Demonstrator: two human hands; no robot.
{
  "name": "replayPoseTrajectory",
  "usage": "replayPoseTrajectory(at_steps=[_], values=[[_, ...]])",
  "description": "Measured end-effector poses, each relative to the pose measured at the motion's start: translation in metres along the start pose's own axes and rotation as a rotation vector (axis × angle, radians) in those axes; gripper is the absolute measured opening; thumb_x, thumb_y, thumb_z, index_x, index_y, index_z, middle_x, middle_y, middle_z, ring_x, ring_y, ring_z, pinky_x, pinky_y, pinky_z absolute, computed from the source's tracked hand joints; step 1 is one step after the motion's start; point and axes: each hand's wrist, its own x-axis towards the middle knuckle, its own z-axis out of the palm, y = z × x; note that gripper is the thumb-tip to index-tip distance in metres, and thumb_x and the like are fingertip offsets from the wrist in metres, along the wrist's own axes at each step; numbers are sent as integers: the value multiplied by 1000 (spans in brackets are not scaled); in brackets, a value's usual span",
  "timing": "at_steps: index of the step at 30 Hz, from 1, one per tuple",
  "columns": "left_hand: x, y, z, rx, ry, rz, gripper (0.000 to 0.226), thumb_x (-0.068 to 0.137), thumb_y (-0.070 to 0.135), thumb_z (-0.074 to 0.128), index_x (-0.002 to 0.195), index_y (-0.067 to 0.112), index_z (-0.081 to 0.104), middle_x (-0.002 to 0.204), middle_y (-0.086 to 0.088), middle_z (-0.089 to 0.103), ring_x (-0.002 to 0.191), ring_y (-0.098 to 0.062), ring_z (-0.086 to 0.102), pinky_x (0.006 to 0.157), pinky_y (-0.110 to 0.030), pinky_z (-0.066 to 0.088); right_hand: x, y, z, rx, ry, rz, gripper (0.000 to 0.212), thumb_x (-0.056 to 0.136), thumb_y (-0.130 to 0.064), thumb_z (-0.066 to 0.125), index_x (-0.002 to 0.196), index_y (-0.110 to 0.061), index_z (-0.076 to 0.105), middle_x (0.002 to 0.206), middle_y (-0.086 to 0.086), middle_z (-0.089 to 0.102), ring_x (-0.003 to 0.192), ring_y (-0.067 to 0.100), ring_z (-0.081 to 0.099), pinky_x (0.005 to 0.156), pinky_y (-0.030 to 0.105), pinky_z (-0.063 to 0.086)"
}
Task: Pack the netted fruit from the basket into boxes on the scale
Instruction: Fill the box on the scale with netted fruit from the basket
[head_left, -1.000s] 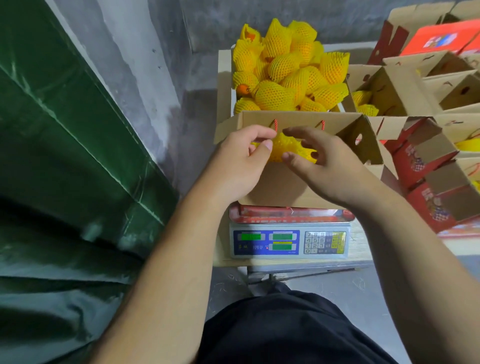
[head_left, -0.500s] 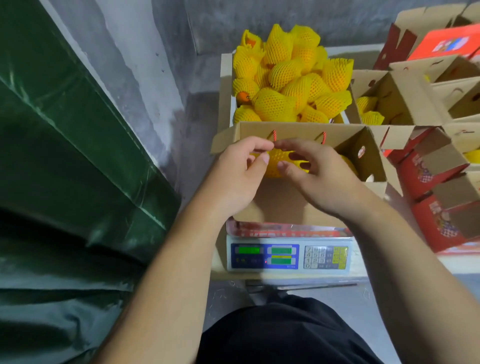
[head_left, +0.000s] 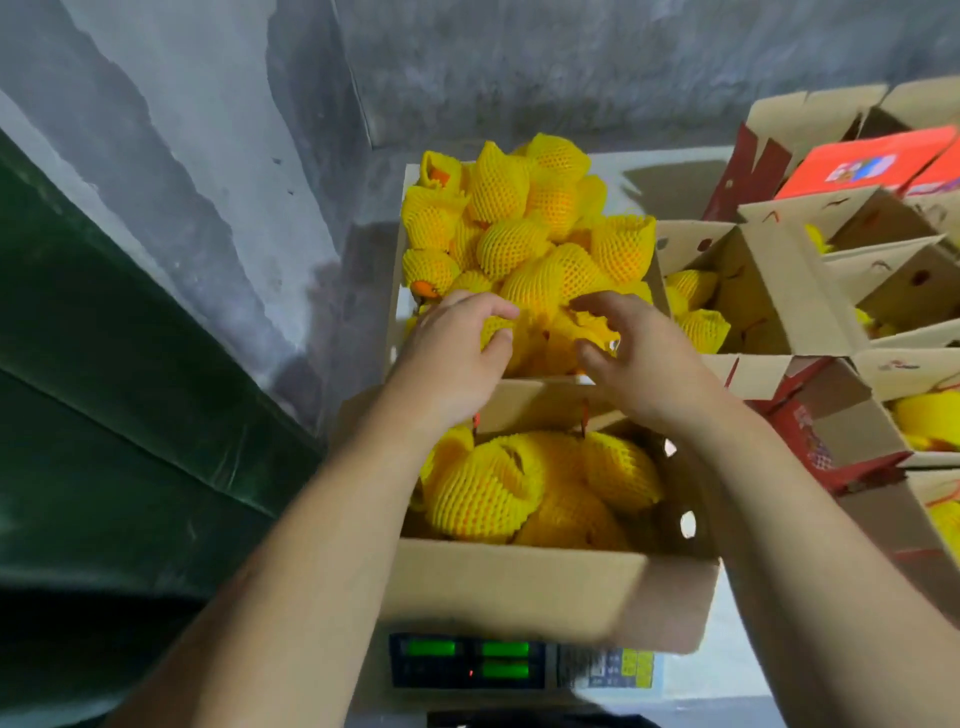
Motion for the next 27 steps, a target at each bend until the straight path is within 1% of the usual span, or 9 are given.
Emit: replayPoseTrajectory(at_steps=[3,5,7,10,12,16,21,24,27], values=[[51,-12,12,325,-214,-85,67,97,23,64,159,29,40,168,-6,26,149,-37,30,123,-44,25,53,32,0,-365,-194,147,74,91,-18,67,157,-25,34,158,10,37,139,43,40,110,52,41],[69,-25,22,471,-382,-137,90,93,27,70,166,33,18,173,-3,8,150,-44,23,121,-52,26,74,49,8,-487,-270,148,76,94,-16,64,159,-23,25,161,8,30,144,44,32,112,56,36],[77,-39,33,534,-376,-159,100,89,27,79,165,34,14,168,-5,12,144,-48,27,117,-54,33,82,62,19,-571,-234,126,72,93,-14,63,154,-20,26,153,12,34,137,44,37,108,55,38],[83,-53,42,580,-235,-158,90,85,32,83,158,34,30,154,-9,35,133,-48,40,113,-51,37,88,73,29,-628,-149,128,66,89,-15,64,146,-19,30,141,15,36,128,41,40,104,52,40],[85,-56,43,574,-205,-143,83,83,38,84,152,32,38,147,-11,48,128,-46,46,109,-49,37,92,75,32,-628,-134,99,66,88,-12,65,144,-18,31,139,14,38,127,40,41,103,50,40],[78,-50,36,393,-128,-196,86,76,53,85,147,27,45,136,-15,60,127,-44,49,104,-48,43,93,77,27,-612,-101,100,60,87,-17,68,136,-18,33,138,7,46,127,36,41,100,48,37],[55,-31,21,230,52,-244,92,71,71,80,144,26,47,140,-11,56,131,-38,49,100,-46,44,78,69,1,-481,-36,166,79,78,-56,78,138,-21,40,137,8,50,127,39,43,100,52,38],[40,-21,16,-13,108,-215,84,73,61,85,140,32,42,135,-2,43,129,-29,48,92,-36,39,61,48,-10,-352,12,166,79,76,-53,77,140,-18,47,129,16,50,120,42,45,96,50,41],[22,-13,12,-201,174,-178,80,73,52,88,135,38,39,130,5,36,115,-18,48,92,-30,36,37,21,-19,-106,53,161,72,77,-44,77,137,-16,49,121,14,49,116,38,50,96,48,46]])
